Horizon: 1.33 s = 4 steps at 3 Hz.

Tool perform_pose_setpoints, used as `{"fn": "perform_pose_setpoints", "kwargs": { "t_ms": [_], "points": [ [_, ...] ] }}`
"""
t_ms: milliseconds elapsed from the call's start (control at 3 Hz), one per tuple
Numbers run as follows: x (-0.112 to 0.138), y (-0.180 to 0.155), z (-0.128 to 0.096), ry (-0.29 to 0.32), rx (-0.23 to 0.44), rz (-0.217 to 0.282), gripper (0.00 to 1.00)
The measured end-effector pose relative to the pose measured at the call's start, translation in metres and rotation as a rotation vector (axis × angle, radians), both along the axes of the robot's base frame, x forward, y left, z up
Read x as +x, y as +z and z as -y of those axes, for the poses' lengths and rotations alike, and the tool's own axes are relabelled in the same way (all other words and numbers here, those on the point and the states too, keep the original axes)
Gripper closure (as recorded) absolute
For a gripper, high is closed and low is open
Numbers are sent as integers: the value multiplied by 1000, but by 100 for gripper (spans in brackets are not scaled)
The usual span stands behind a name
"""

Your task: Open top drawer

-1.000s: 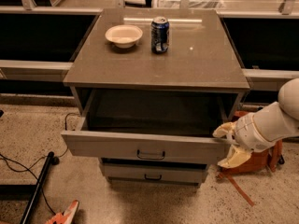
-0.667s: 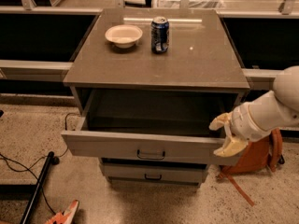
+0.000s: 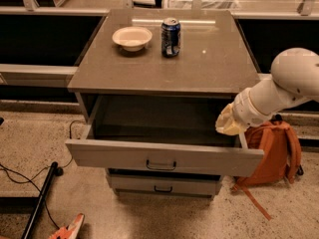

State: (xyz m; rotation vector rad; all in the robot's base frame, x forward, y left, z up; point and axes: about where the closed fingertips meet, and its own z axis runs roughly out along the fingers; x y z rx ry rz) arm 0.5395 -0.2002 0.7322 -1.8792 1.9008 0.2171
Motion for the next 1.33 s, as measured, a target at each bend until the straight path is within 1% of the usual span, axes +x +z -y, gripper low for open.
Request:
{"fn": "perform_pose_setpoints", "kwargs": {
  "t_ms": [333, 667, 1000, 1333],
  "points": [
    [20, -17, -8, -9, -1, -27, 89],
    [31, -49, -15, 0, 2, -76, 100],
    [34, -75, -19, 16, 10, -117, 100],
    [22, -95, -21, 45, 33, -168, 100]
  ]
}}
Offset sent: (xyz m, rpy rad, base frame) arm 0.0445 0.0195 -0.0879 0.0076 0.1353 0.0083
